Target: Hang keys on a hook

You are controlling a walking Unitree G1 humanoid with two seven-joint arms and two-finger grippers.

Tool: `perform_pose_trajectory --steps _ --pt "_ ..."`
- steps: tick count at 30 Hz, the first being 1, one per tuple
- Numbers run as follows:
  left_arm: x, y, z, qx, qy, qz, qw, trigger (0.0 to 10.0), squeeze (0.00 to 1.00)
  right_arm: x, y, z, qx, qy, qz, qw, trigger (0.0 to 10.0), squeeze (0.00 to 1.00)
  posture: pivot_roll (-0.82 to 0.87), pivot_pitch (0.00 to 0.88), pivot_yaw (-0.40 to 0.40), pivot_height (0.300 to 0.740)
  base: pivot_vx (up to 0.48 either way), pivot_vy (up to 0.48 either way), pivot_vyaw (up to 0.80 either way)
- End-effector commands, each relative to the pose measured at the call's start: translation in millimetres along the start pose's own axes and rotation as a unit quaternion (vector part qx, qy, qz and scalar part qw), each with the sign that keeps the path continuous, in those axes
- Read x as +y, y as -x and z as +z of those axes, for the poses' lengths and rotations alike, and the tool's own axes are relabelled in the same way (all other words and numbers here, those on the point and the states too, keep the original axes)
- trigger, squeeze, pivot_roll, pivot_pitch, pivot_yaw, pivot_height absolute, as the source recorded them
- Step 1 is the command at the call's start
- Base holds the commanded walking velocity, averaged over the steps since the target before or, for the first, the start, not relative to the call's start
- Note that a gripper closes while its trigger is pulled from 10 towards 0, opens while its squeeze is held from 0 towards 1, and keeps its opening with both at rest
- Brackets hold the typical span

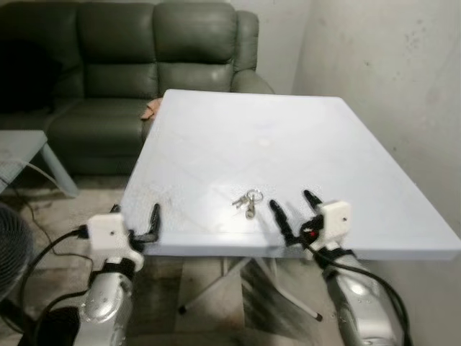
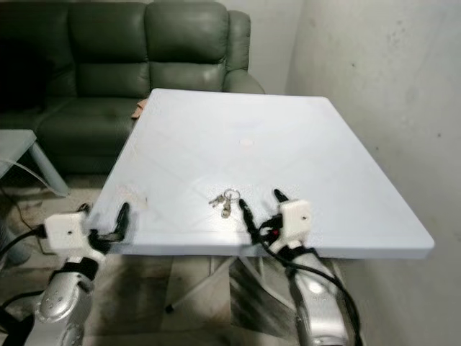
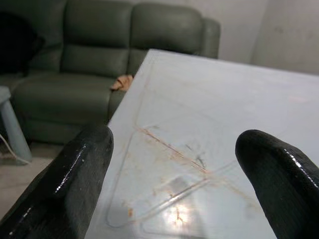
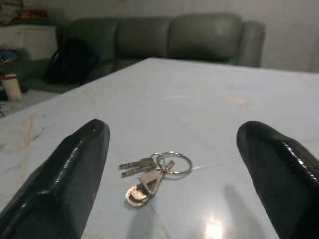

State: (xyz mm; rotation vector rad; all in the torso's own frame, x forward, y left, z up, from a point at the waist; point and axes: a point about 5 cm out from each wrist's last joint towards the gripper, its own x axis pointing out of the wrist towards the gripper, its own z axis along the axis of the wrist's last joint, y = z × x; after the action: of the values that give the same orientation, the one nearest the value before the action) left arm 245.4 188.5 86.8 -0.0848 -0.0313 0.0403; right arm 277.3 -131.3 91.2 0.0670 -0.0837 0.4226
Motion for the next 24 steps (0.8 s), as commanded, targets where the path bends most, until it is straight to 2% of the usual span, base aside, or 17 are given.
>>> perform_pose_trajectory --steps 1,4,8,14,24 --pt "-4.8 -1.9 3.0 -0.004 0.001 -0.005 1.0 10.0 0.0 -7.7 1.2 4.2 -0.002 0.006 -0.008 1.0 10.0 0.0 -0.06 0.0 -0.025 0.74 0.0 0.0 0.0" --pt "-4.7 -1.5 3.7 -0.01 -0.013 0.004 1.0 10.0 0.0 -8.0 1.5 4.1 -0.001 0.006 -0.007 1.0 10.0 0.0 -0.05 0.0 -0.028 0.74 0.0 0.0 0.0" --pt "-6.6 -1.1 4.4 -0.017 -0.01 -0.002 1.0 10.0 0.0 -8.4 0.9 3.5 0.005 0.011 -0.005 1.0 10.0 0.0 -0.05 0.0 -0.028 0.74 0.0 0.0 0.0" --pt "-12.1 2.4 3.2 -0.022 -0.018 -0.023 0.999 10.0 0.0 -9.0 -4.8 3.2 0.026 0.05 0.026 0.998 10.0 0.0 -0.05 0.0 -0.029 0.74 0.0 0.0 0.0" --pt "-15.4 5.2 1.1 -0.022 -0.019 -0.037 0.999 10.0 0.0 -9.5 -10.8 6.1 0.033 0.075 0.052 0.995 10.0 0.0 -0.05 0.0 -0.032 0.74 0.0 0.0 0.0"
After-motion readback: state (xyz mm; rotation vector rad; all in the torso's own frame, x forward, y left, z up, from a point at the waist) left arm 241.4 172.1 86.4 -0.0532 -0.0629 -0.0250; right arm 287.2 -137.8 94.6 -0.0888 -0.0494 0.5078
